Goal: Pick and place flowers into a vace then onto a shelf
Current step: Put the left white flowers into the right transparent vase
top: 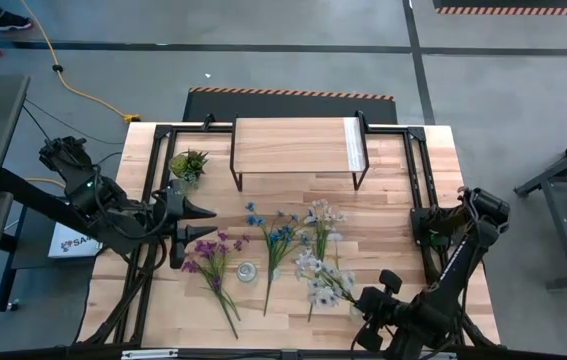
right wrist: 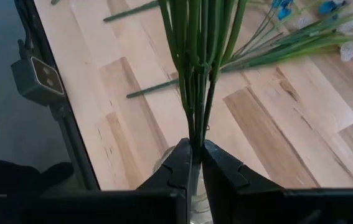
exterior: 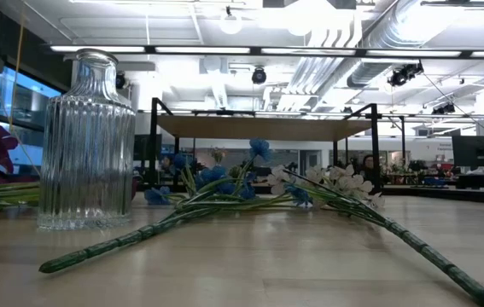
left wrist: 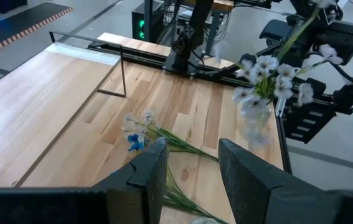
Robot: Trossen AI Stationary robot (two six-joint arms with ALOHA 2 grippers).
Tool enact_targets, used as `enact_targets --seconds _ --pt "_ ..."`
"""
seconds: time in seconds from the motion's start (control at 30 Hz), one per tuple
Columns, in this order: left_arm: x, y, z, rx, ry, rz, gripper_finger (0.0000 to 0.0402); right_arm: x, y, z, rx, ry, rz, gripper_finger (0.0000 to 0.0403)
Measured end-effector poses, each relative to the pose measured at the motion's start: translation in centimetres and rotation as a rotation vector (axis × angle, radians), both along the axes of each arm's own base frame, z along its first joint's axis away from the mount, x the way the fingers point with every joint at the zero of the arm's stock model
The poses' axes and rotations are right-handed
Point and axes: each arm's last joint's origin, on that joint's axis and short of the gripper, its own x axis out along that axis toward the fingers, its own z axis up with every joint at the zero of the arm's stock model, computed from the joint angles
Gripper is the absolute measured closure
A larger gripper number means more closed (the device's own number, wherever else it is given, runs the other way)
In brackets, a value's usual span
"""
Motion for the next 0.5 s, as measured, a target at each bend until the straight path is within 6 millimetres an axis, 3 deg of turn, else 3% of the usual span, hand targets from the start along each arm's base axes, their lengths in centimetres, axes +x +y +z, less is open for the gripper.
enact_targets --seconds 0.5 --pt "0.0 0.04 0.04 0.007 -0.007 0.014 0.0222 -0.54 0.54 0.01 0.023 0.0 0.015 0.0368"
